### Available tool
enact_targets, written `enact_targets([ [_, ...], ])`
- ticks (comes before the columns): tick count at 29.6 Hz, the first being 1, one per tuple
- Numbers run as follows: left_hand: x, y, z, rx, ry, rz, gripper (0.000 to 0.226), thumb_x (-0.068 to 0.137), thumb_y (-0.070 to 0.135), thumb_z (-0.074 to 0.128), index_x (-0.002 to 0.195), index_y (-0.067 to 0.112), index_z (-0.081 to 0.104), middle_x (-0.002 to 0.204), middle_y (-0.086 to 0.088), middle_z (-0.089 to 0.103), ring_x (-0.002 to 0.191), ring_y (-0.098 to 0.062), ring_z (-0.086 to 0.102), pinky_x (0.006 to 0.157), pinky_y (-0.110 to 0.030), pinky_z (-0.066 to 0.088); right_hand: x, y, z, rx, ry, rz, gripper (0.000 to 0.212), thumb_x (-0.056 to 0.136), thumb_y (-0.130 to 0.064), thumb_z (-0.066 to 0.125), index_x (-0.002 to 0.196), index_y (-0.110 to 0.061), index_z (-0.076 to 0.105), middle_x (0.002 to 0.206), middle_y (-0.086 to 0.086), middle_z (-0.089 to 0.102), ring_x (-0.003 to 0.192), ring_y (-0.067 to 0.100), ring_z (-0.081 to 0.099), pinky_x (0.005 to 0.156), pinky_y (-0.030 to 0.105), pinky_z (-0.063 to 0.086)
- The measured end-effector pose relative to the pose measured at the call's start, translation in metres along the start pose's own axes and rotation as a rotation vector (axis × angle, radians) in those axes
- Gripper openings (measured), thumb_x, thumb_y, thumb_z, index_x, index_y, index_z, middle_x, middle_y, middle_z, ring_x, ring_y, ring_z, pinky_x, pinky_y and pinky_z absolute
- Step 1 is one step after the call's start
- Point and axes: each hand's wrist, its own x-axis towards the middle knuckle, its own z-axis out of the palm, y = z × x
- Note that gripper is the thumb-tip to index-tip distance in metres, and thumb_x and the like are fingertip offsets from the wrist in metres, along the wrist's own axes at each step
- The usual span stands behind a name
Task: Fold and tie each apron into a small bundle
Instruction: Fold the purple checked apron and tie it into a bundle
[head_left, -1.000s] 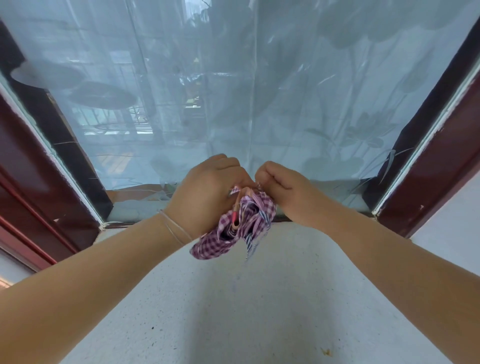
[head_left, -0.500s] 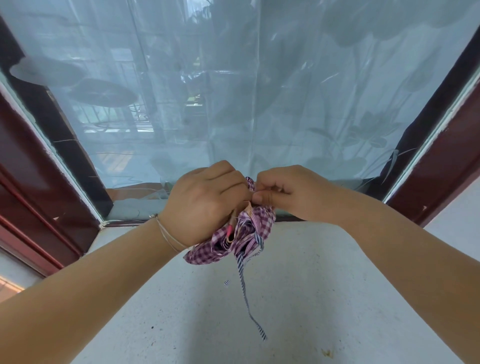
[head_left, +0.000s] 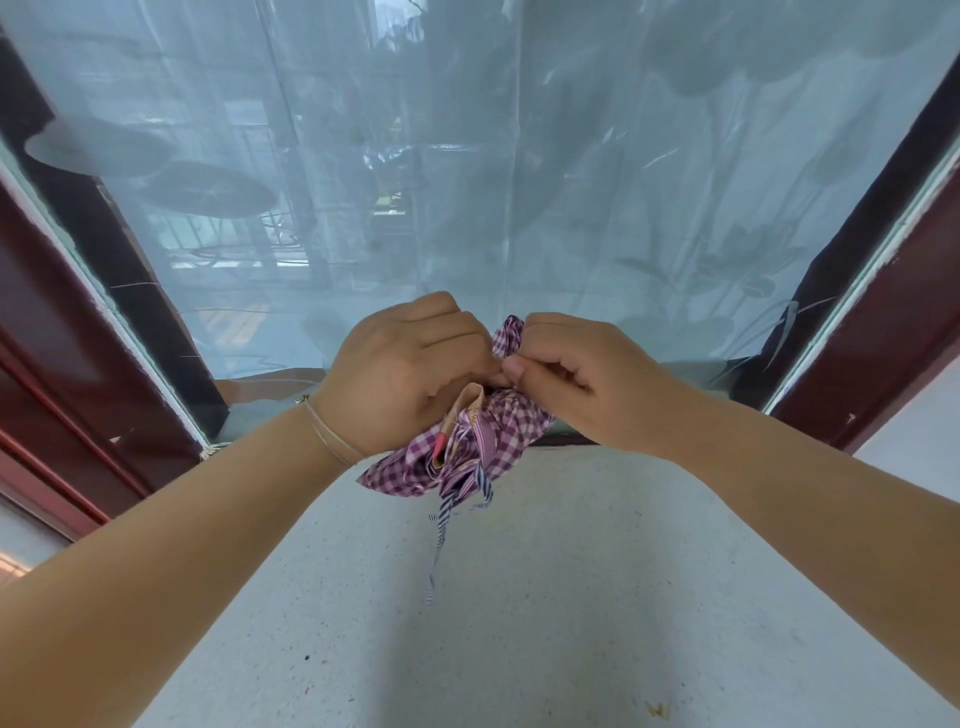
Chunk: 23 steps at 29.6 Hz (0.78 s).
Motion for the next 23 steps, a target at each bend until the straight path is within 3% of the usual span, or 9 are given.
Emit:
enact_targets([
  [2, -0.001, 0.003, 0.000, 0.025, -0.005, 0.029, 0.009, 0.092, 0.019, 0.055, 0.084, 0.017, 0.056, 0.078, -0.005, 0.065, 0.070, -0.021, 0.051, 0.053, -0.033, 0.041, -0.004, -0.001, 0.003, 0.067, 0.005, 0.043, 0.034, 0.096, -0.019, 0.050, 0.064, -0.019, 0.038, 0.062, -0.011, 0.033, 0.057, 0.005, 0.034, 0.056, 0.013, 0.027],
  [6, 0.001, 0.007, 0.000, 0.161, 0.018, 0.054, 0.033, 0.098, 0.017, 0.051, 0.071, 0.006, 0.067, 0.075, -0.008, 0.066, 0.060, -0.023, 0.055, 0.045, -0.033, 0.041, -0.006, -0.004, 0.003, 0.225, -0.028, 0.228, 0.037, 0.097, -0.018, 0.050, 0.061, -0.015, 0.041, 0.057, -0.009, 0.032, 0.054, 0.005, 0.033, 0.055, 0.013, 0.028],
  [10, -0.002, 0.005, -0.002, 0.239, 0.024, 0.166, 0.011, 0.094, 0.009, 0.058, 0.087, 0.009, 0.066, 0.080, -0.009, 0.068, 0.062, -0.024, 0.059, 0.047, -0.033, 0.043, 0.003, -0.006, -0.009, 0.271, -0.222, 0.386, 0.035, 0.100, -0.027, 0.047, 0.069, -0.010, 0.051, 0.062, -0.007, 0.045, 0.060, 0.005, 0.041, 0.064, 0.022, 0.037],
  [14, -0.003, 0.006, -0.005, 0.240, 0.033, 0.207, 0.003, 0.093, 0.008, 0.059, 0.095, 0.011, 0.060, 0.082, -0.008, 0.069, 0.063, -0.024, 0.060, 0.048, -0.033, 0.044, 0.004, 0.002, -0.016, 0.391, -0.304, 0.403, 0.014, 0.090, -0.037, 0.056, 0.086, -0.024, 0.059, 0.072, -0.015, 0.054, 0.072, 0.006, 0.050, 0.079, 0.033, 0.045],
  [17, -0.003, 0.008, -0.006, 0.260, 0.035, 0.204, 0.007, 0.094, 0.009, 0.058, 0.092, 0.010, 0.065, 0.083, -0.008, 0.069, 0.063, -0.024, 0.061, 0.047, -0.034, 0.044, 0.004, 0.006, -0.019, 0.387, -0.372, 0.410, 0.026, 0.080, -0.045, 0.066, 0.104, -0.035, 0.062, 0.086, -0.010, 0.065, 0.086, 0.013, 0.061, 0.089, 0.038, 0.050],
  [19, -0.003, 0.010, -0.006, 0.277, 0.030, 0.196, 0.015, 0.095, 0.011, 0.059, 0.084, 0.008, 0.069, 0.081, -0.008, 0.069, 0.062, -0.024, 0.061, 0.045, -0.034, 0.043, 0.006, 0.004, -0.019, 0.327, -0.367, 0.393, 0.015, 0.081, -0.036, 0.068, 0.096, -0.030, 0.067, 0.085, 0.001, 0.069, 0.079, 0.014, 0.066, 0.086, 0.039, 0.053],
  [20, -0.003, 0.011, -0.006, 0.284, 0.033, 0.193, 0.017, 0.095, 0.012, 0.058, 0.083, 0.008, 0.069, 0.081, -0.008, 0.069, 0.061, -0.024, 0.061, 0.045, -0.034, 0.043, 0.007, 0.002, -0.020, 0.314, -0.351, 0.383, 0.006, 0.084, -0.029, 0.068, 0.089, -0.028, 0.068, 0.078, -0.002, 0.069, 0.072, 0.011, 0.066, 0.081, 0.035, 0.055],
  [23, -0.001, 0.013, -0.008, 0.299, 0.049, 0.191, 0.025, 0.096, 0.013, 0.056, 0.076, 0.007, 0.070, 0.079, -0.008, 0.070, 0.059, -0.024, 0.061, 0.044, -0.033, 0.042, 0.006, -0.004, -0.021, 0.290, -0.304, 0.335, 0.016, 0.091, -0.019, 0.062, 0.078, -0.028, 0.064, 0.063, -0.012, 0.063, 0.059, 0.007, 0.063, 0.068, 0.024, 0.053],
])
